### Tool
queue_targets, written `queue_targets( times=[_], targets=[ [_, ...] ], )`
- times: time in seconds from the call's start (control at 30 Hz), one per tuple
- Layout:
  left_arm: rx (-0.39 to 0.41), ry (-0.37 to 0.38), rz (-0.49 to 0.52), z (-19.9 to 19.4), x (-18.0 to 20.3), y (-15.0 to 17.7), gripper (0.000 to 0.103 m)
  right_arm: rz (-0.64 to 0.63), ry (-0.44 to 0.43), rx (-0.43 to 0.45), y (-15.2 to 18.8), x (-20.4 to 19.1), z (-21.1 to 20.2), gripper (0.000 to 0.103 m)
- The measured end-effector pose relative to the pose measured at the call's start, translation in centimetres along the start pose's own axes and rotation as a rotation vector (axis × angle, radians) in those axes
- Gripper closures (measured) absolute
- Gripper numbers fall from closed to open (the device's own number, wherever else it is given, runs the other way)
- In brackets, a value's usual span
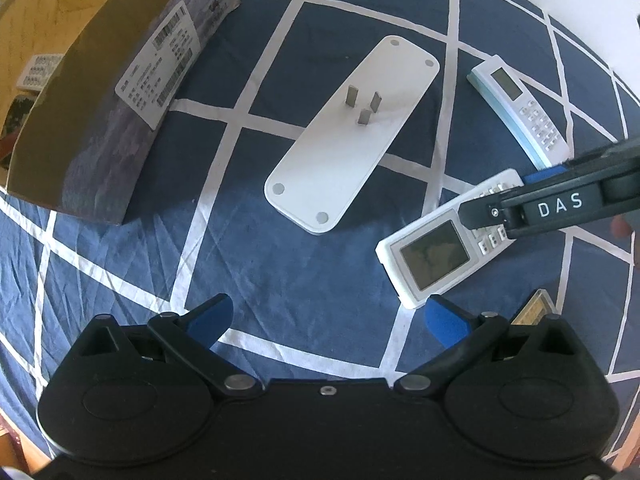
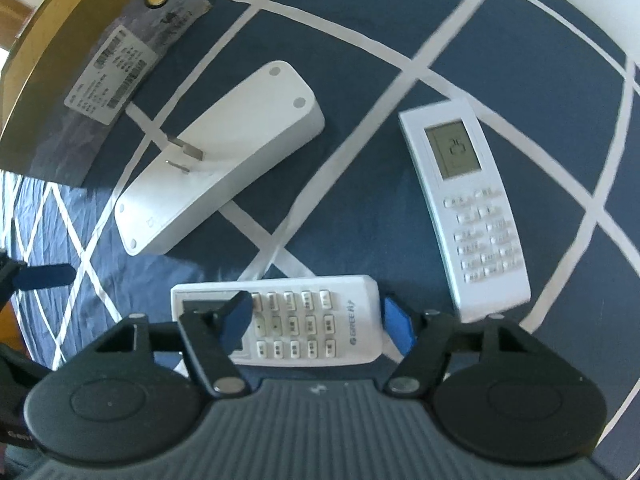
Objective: Organize objects
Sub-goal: 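Close the right tool on the white GREE remote, then lift the GREE remote with the right tool and carry it toward the box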
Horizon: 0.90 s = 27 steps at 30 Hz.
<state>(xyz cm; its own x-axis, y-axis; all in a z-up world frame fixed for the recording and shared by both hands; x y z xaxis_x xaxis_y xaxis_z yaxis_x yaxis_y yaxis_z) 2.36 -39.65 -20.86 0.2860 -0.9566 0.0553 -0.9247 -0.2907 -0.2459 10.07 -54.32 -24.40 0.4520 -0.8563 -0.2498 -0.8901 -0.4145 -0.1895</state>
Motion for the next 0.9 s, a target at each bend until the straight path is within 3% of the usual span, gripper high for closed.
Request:
queue_targets(
  times=[0.57, 0.9],
  targets=[
    [-0.025, 0.047, -0.008, 1.2, -0.8, 0.6, 0.0, 0.423, 0.075, 0.078, 5.8, -1.3, -0.5, 0.033],
    [-0.06, 0.112, 0.011, 2.6, 1.1, 0.8, 0.0, 0.371, 0.055, 0.105, 6.1, -1.6, -0.4, 0.033]
  ],
)
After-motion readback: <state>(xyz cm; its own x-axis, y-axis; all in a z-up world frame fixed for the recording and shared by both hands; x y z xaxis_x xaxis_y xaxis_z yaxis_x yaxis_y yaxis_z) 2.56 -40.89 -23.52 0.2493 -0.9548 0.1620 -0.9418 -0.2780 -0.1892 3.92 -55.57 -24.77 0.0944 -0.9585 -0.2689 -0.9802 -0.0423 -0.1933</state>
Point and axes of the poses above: each gripper's, at about its wrist camera, not at the fingertips, and z roughly the way its jaws point, x to its right, y to its underside, the point moved 4 cm from there along z, roughly the way its jaws point, and after that the axes turned 8 degrees about x, right-handed, at the moved point
